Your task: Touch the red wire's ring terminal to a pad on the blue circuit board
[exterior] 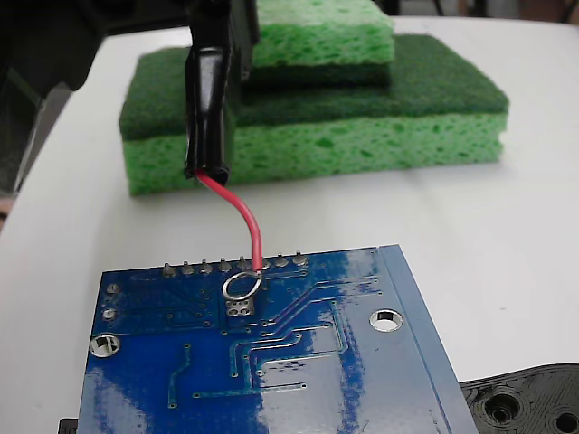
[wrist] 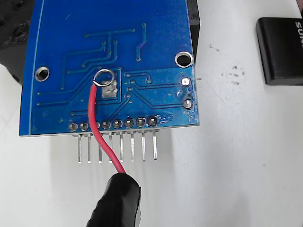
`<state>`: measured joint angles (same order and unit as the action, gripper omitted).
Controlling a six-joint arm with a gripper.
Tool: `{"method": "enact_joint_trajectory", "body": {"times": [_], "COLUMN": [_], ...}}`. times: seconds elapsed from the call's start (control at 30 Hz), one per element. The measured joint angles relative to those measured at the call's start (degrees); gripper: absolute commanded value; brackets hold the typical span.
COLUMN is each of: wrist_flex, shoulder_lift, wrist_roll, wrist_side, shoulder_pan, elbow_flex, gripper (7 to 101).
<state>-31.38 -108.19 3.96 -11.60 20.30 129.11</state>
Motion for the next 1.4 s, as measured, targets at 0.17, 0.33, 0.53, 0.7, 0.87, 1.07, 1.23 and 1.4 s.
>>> {"method": "enact_joint_trajectory", "body": {"times": [0.17,0.33,0.53,0.7,0.87,1.07,1.23,1.4], "wrist_flex": [0.0,0.0,-0.1,-0.2,-0.4,-0.4,-0.4,0.5], "shoulder_lift": [0.2,0.4,0.9,1.1,1.1,0.3,-4.0,-13.3], "wrist_roll": [0.1,0.1,0.2,0.2,0.2,0.2,-0.2,-1.5], "wrist_side": [0.0,0.1,0.1,0.1,0.1,0.1,0.1,1.1], "shoulder_pan": [0.0,-0.1,-0.2,-0.2,-0.2,-0.4,-1.0,-2.1], "elbow_flex": [0.1,0.1,-0.1,-0.3,-0.3,-0.1,1.8,6.9], "gripper": [100.3,100.3,100.3,100.3,100.3,100.3,100.3,100.3]}}
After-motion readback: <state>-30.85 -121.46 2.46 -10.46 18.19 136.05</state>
